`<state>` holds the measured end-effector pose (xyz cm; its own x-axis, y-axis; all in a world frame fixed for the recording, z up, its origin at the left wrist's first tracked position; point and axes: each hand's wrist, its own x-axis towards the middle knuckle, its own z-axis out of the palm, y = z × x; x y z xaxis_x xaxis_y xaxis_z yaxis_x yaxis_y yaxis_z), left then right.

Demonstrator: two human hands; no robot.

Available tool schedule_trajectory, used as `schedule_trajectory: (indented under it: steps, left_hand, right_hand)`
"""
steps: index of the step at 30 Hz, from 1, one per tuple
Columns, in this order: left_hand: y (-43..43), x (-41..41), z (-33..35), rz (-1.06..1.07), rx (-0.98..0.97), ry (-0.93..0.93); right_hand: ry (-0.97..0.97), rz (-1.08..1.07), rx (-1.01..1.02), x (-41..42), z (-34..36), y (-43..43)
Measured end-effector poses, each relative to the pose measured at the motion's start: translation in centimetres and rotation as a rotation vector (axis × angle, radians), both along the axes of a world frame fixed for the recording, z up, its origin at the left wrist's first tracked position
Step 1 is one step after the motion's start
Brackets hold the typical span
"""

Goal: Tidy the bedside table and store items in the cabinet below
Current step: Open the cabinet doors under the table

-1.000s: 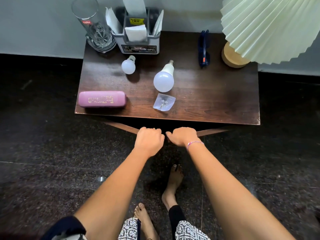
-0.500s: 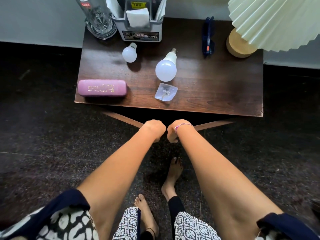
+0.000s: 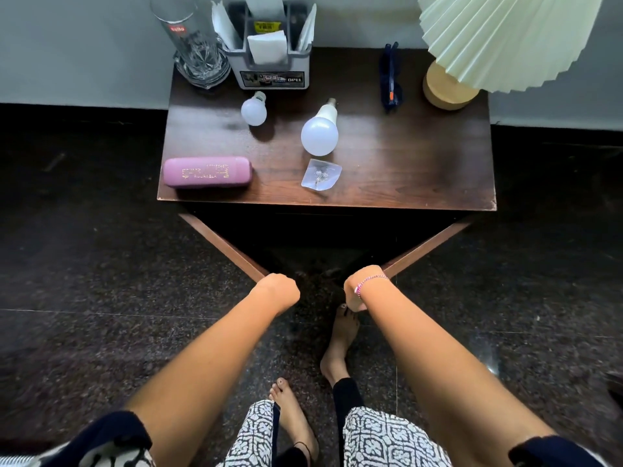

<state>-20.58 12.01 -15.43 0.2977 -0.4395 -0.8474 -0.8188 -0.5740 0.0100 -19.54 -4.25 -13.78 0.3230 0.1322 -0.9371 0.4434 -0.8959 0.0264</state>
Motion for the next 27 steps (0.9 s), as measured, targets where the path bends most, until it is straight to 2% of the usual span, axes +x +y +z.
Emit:
schedule_trajectory:
  steps: [9,15,20,23,27]
  left_hand:
    - [6.8,-5.0,-0.5,-0.187,0.067,0.031]
    - [12.0,-7.6,-0.3,-0.145,0.172,0.079]
    - [15.1,-8.2,-0.1,-0.112,0.230,0.127]
    - [15.8,-8.1,0.3,-0.104,0.263,0.136]
    - [15.1,-8.5,0.4,-0.110,0.251,0.118]
  right_hand:
    - [-0.055,0.167,-0.076,-3.6,0.6,-1.5]
    - [-0.096,0.267,-0.130,-6.6,0.7,-3.3]
    - [0.006,0.183,-0.170,-8.1,0.3,-4.7]
    - [0.140,0.139,-0.198,-8.4,0.1,-5.9]
    - [0.080,0.274,-0.274,-10.3,-0.3,-7.6]
